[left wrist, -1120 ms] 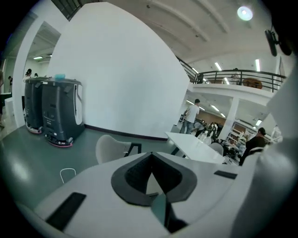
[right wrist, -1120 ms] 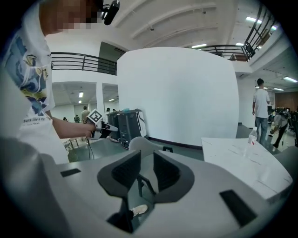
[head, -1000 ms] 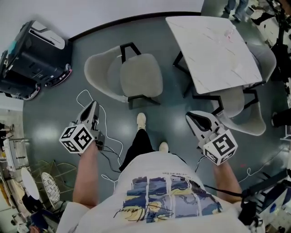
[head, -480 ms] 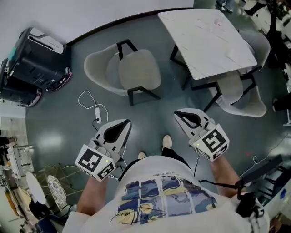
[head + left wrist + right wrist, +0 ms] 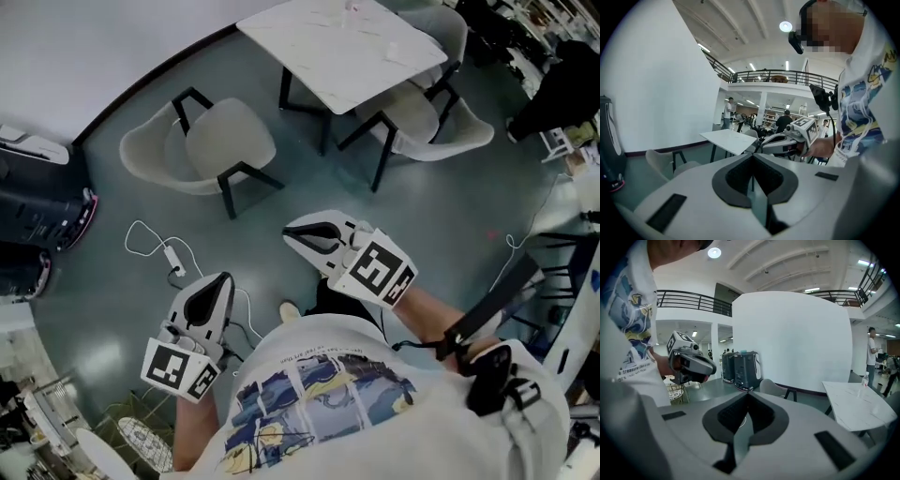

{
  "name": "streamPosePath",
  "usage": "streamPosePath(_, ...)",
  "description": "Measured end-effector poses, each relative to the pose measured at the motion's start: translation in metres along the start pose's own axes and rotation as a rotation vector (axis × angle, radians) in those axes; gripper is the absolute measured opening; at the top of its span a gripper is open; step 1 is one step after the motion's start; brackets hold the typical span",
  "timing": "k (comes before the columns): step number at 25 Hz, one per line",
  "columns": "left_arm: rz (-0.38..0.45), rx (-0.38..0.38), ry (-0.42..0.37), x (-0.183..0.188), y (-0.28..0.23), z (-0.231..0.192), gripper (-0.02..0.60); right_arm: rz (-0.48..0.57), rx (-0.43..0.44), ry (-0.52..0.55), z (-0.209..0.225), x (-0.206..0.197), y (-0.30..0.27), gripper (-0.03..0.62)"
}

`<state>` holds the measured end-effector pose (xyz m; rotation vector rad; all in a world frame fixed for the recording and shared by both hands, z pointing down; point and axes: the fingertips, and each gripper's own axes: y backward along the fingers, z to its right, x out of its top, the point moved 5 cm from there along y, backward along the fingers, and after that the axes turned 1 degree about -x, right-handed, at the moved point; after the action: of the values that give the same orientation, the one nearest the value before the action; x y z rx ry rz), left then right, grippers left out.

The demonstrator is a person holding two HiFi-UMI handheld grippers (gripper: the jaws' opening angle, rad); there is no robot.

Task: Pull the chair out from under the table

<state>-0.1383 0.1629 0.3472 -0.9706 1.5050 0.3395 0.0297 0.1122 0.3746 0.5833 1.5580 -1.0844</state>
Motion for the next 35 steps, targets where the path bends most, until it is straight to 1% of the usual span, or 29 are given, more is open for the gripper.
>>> streamPosePath(4,-0.022,-0.005,-0.034,-0.022,0.032,0.005,0.009,-0.011,-0.009,-0.001,-0.047,-0.002,-0.001,0.011)
streamPosePath(7,-0.039,-0.001,-0.057,-0.034,0.053,0.004,0.009,-0.009,-0.009,-0.001,-0.073,-0.001,-0.009,0.011)
streamPosePath(10,-0.042,-0.017,-0.044,-0.043,0.071,0.005,0.009,-0.016,-0.013,-0.001,-0.093,0.002,-0.016,0.011)
streamPosePath(12,-0.038,-0.024,-0.032,-0.048,0.081,0.002,0.009,-0.023,-0.016,0.018,-0.103,0.006,-0.022,0.011)
streamPosePath(15,-0.040,-0.014,-0.035,-0.054,0.094,-0.006,0.009,-0.036,-0.011,0.049,-0.116,0.011,-0.032,0.011)
streamPosePath(19,-0.054,0.008,-0.067,-0.063,0.105,-0.012,0.009,-0.043,-0.005,0.055,-0.128,0.015,-0.039,0.011)
streamPosePath(26,-0.044,0.009,-0.059,-0.073,0.115,-0.007,0.009,-0.053,-0.002,0.081,-0.144,0.016,-0.038,0.011)
streamPosePath(35,-0.052,0.009,-0.050,-0.079,0.104,0.002,0.009,-0.082,-0.013,0.094,-0.135,0.008,-0.024,0.011)
